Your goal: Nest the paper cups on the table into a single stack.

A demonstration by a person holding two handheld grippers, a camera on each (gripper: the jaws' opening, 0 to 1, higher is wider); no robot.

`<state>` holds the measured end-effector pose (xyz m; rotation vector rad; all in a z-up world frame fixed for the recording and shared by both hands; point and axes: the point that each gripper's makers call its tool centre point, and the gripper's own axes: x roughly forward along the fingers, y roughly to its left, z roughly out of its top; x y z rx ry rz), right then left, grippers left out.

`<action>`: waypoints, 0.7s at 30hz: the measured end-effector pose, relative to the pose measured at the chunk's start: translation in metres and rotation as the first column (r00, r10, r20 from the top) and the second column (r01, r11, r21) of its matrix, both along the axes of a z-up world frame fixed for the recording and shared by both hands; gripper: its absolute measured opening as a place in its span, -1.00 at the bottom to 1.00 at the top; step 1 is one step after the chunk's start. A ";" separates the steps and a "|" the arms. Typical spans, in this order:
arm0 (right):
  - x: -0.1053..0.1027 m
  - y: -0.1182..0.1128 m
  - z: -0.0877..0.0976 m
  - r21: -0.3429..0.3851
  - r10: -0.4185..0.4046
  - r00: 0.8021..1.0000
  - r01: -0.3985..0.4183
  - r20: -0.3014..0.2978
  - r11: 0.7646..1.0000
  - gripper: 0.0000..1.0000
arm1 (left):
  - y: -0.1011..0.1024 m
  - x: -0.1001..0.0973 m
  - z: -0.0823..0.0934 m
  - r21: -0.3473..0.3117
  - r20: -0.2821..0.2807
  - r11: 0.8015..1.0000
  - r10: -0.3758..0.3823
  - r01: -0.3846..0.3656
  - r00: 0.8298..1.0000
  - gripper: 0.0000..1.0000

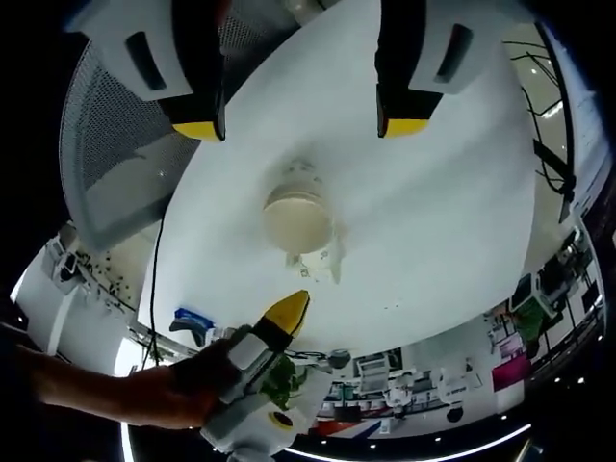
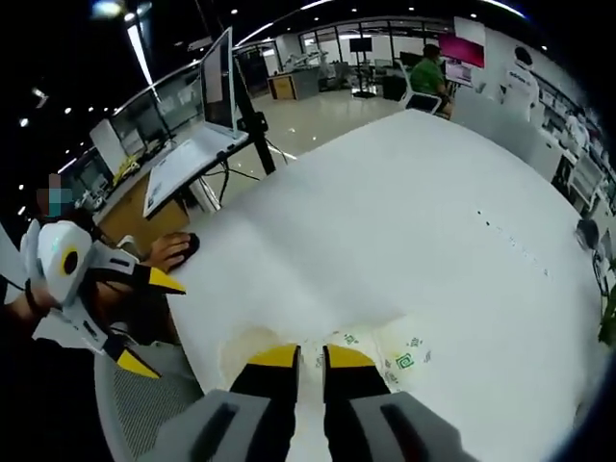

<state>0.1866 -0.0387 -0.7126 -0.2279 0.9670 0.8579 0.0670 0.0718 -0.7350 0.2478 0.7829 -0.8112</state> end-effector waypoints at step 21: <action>0.025 -0.026 -0.051 -0.065 0.089 0.991 -0.083 0.095 0.994 -0.38 | 0.002 -0.004 -0.010 0.017 -0.016 1.000 -0.006 0.007 1.000 0.24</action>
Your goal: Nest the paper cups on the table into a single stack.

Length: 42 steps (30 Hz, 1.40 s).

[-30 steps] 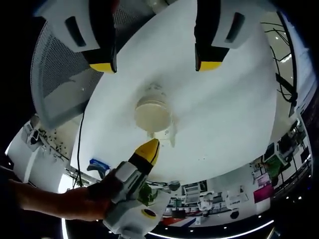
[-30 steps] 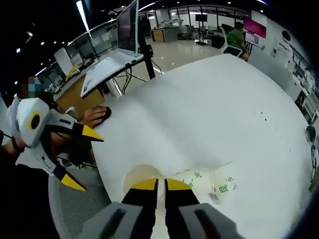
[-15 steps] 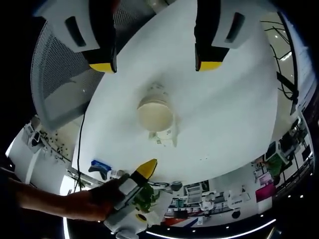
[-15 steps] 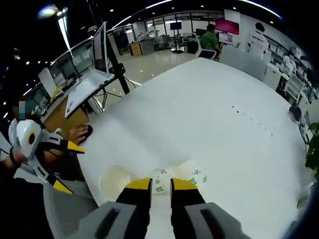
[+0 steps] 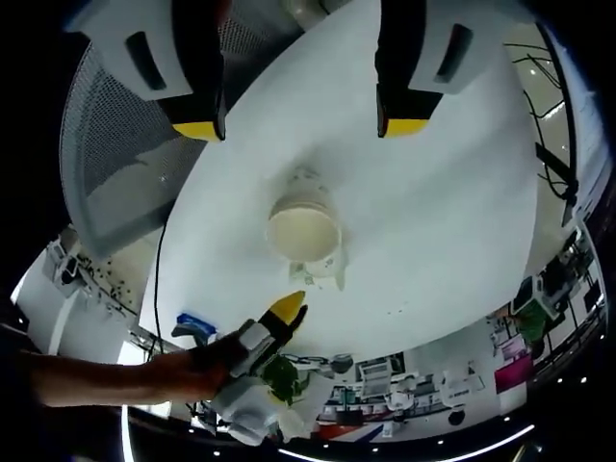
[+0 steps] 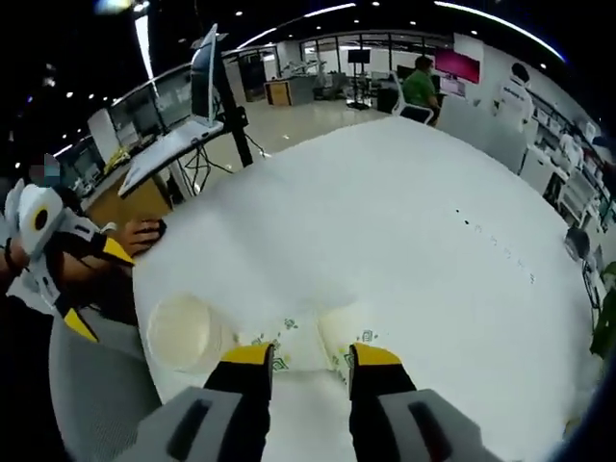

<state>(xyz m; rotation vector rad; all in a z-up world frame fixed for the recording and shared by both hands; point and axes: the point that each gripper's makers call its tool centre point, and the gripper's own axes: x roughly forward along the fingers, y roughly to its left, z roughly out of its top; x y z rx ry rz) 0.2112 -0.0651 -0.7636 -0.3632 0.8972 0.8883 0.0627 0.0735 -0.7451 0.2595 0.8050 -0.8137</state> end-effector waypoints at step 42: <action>0.029 -0.064 -0.059 -0.442 0.264 0.964 -0.225 0.027 0.868 -0.27 | 0.013 -0.004 -0.003 0.013 -0.049 0.999 0.046 -0.045 0.998 0.24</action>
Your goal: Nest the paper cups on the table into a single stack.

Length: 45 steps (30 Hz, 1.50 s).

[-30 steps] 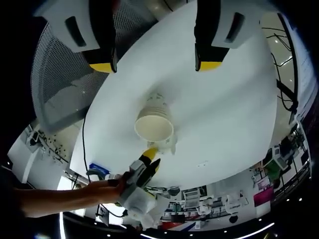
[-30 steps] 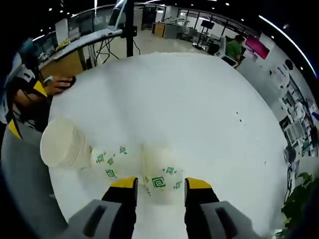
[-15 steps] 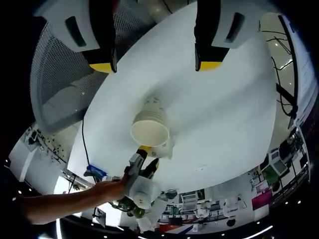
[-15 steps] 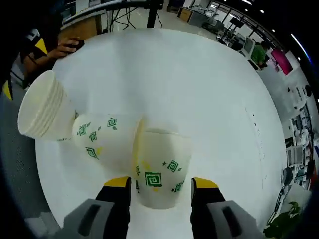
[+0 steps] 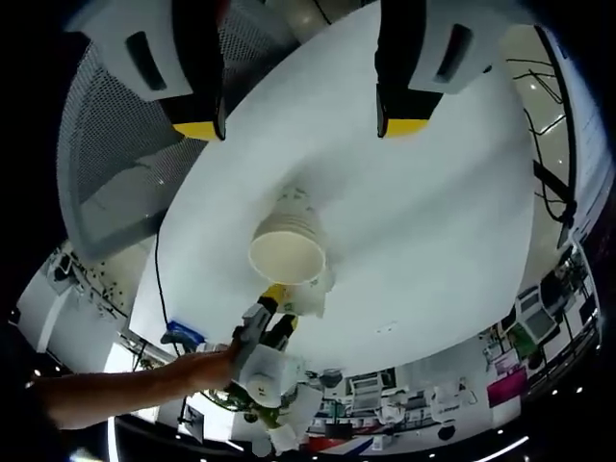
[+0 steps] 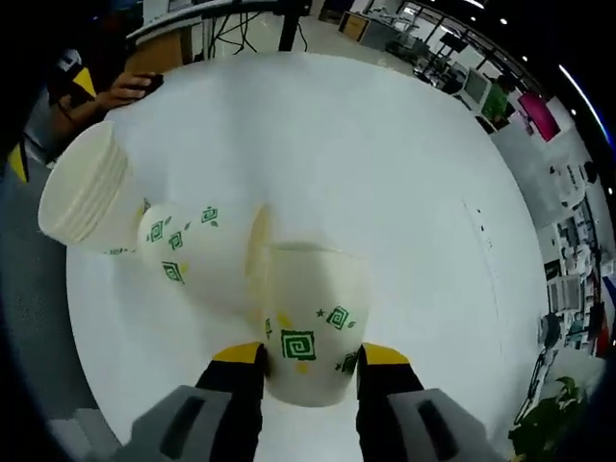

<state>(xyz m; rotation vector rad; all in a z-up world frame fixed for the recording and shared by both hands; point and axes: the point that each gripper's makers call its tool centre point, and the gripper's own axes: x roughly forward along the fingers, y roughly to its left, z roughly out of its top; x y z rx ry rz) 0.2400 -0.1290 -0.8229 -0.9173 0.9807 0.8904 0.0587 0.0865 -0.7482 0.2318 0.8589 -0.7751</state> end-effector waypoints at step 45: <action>-0.116 0.118 0.131 0.167 0.337 0.868 -0.417 0.364 0.893 -0.28 | -0.089 0.066 0.080 -0.293 0.084 0.949 -0.098 0.119 0.992 -0.10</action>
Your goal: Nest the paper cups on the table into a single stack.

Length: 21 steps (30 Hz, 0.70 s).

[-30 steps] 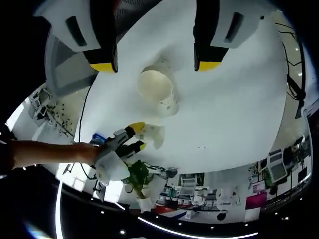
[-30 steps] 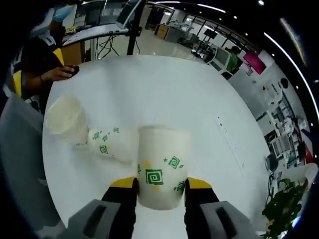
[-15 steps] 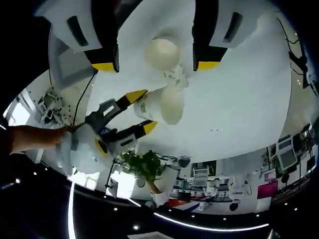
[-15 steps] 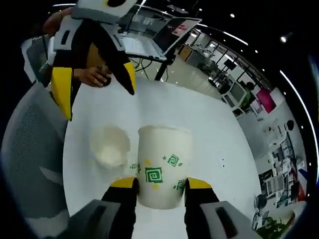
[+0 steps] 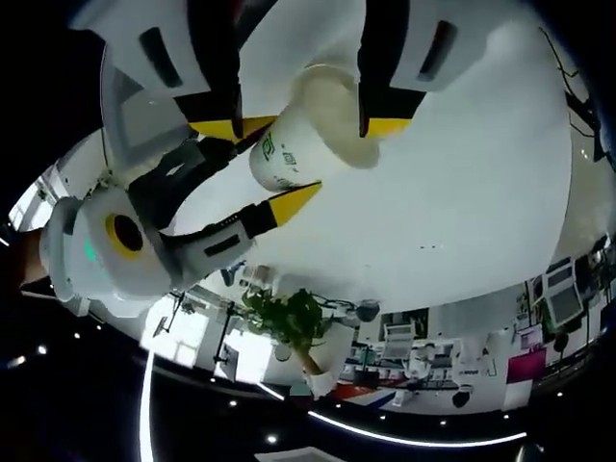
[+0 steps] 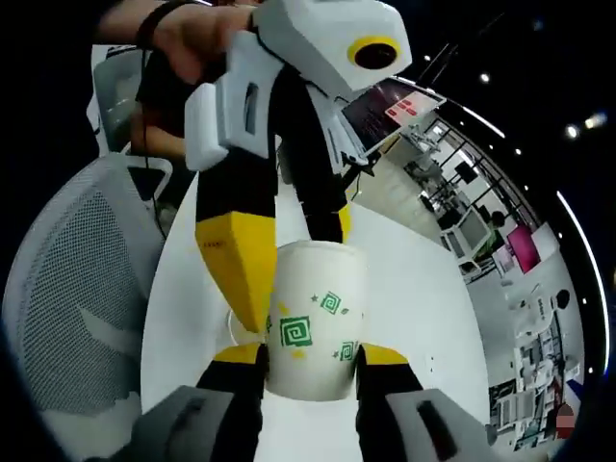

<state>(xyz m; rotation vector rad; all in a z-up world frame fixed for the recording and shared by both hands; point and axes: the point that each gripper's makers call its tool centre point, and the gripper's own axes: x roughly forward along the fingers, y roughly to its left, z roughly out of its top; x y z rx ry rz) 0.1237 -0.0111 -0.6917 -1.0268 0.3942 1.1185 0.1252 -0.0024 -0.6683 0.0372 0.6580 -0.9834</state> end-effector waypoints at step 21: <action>-0.022 0.033 0.010 0.039 0.106 0.992 -0.109 0.069 0.993 -0.29 | -0.019 -0.018 0.008 -0.112 -0.098 0.994 -0.026 0.014 0.995 -0.72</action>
